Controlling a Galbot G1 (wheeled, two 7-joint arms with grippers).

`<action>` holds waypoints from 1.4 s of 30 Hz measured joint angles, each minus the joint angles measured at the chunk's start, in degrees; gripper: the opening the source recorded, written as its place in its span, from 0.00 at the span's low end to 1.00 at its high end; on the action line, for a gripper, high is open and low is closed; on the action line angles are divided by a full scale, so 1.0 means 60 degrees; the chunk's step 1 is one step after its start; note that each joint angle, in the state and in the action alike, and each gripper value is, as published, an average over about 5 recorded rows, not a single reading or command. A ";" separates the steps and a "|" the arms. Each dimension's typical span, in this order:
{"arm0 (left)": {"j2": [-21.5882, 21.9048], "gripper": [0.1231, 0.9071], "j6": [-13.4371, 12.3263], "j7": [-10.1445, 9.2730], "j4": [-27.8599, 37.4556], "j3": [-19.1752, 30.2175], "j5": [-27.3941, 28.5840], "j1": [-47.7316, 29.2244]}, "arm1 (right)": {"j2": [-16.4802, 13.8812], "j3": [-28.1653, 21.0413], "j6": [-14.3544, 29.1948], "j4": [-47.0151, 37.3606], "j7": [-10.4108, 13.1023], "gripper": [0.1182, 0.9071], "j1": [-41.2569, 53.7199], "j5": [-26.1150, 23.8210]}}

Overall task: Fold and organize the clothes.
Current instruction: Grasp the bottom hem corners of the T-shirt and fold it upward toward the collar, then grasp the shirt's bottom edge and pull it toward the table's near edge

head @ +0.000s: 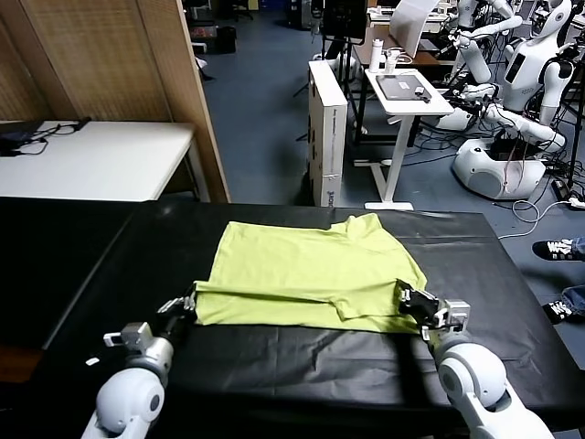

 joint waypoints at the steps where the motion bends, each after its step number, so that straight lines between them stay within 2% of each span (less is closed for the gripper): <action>1: -0.0005 0.37 0.0008 -0.0003 -0.0024 -0.0010 0.0009 0.0023 | -0.0055 0.0050 -0.0027 0.0074 -0.0057 0.88 -0.0063 -0.0003; 5: -0.0006 0.71 0.0043 -0.0008 -0.0219 -0.0104 0.0084 0.0189 | -0.0296 0.0279 -0.0099 0.0400 -0.0163 0.99 -0.0393 -0.0008; 9: -0.0109 0.95 0.0102 -0.0045 -0.0517 -0.0247 0.0248 0.0494 | -0.0573 0.0594 -0.0111 0.0855 -0.0188 1.00 -0.1012 0.0027; 12: -0.0212 0.99 0.0152 -0.0079 -0.0862 -0.0298 0.0359 0.0866 | -0.0770 0.0862 -0.0111 0.1219 -0.0204 1.00 -0.1656 0.0073; 19: -0.0452 1.00 0.0224 -0.0074 -0.1295 -0.0271 0.0587 0.1655 | -0.0933 0.1410 -0.0072 0.1491 -0.0216 1.00 -0.2832 0.0048; 32: -0.0598 1.00 0.0163 0.0010 -0.1097 -0.0103 0.0672 0.1813 | -0.0994 0.1651 -0.0062 0.1532 -0.0228 0.99 -0.3291 -0.0027; 35: -0.0612 0.98 0.0157 0.0011 -0.1049 -0.0035 0.0693 0.1782 | -0.1014 0.1652 -0.0061 0.1489 -0.0226 0.88 -0.3269 -0.0028; 42: -0.0568 0.90 0.0159 0.0016 -0.1002 -0.0004 0.0716 0.1764 | -0.1036 0.1642 -0.0060 0.1426 -0.0229 0.34 -0.3286 -0.0028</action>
